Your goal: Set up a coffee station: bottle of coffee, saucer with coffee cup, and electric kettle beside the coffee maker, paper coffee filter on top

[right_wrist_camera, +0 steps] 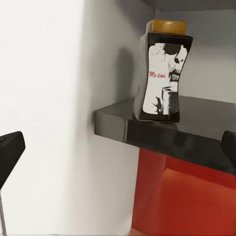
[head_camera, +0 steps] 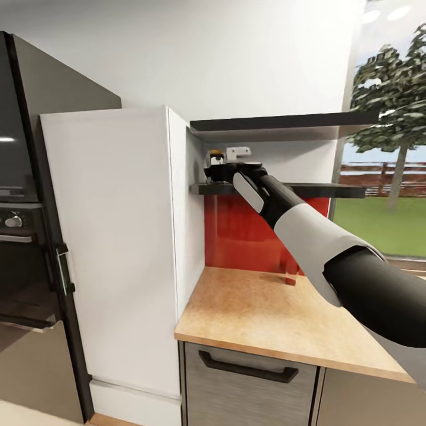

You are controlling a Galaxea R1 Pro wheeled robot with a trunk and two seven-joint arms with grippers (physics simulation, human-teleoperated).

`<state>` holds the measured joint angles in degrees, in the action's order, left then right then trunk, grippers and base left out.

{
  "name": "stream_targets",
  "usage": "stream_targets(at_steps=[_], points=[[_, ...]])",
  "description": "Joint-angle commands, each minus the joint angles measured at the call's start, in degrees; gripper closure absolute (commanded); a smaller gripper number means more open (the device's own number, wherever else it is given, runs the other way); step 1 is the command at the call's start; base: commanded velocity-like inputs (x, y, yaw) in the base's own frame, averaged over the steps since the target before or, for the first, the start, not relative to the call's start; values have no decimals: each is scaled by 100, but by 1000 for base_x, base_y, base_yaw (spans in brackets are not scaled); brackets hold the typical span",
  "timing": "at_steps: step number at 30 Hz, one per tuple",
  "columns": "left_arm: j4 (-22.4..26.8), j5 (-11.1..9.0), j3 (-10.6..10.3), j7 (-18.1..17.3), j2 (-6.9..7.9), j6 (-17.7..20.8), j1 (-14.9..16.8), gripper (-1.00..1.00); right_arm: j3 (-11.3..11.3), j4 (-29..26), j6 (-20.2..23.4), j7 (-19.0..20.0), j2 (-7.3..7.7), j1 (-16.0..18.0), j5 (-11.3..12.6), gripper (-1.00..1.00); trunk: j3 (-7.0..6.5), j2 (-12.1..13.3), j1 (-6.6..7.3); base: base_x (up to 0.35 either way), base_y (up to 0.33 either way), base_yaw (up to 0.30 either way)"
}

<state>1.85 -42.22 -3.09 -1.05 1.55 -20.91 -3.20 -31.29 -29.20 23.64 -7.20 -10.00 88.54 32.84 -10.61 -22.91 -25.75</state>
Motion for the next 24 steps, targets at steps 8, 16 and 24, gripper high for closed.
stream_targets(at_steps=[8,16,24], points=[[8,-64,-33,-10,4,-9,-6,-100,393,2,978,-359,0,6,59,-100,1,-1,-3,161,0,0],[8,-67,-29,-10,4,-10,-6,-100,492,100,1341,-833,0,311,66,-100,1,-1,-3,13,0,0],[9,-67,-25,-10,-4,-10,-6,-100,578,288,1331,-867,0,568,81,-100,1,-1,-3,0,0,0]])
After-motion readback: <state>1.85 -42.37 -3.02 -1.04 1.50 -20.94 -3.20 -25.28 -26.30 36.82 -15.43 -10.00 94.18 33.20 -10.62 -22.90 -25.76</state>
